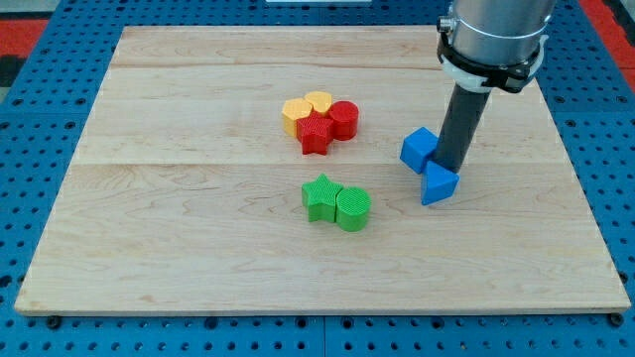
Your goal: Move the blue cube towards the red circle
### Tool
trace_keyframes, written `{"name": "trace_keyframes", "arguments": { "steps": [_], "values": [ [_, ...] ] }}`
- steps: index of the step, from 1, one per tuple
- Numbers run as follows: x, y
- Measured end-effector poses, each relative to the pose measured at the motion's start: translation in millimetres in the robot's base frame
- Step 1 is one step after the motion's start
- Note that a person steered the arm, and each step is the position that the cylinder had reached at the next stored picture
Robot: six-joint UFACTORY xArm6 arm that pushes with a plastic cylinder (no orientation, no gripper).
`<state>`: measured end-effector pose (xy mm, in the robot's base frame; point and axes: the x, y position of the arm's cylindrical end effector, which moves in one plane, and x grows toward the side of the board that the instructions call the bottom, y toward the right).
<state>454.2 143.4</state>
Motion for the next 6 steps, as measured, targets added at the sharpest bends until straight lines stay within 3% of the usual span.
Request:
{"name": "trace_keyframes", "arguments": {
  "steps": [1,2,3,6],
  "values": [
    [0.0,9.1],
    [-1.9,68.0],
    [-9.6,70.5],
    [-13.8,-3.5]
  ]
}}
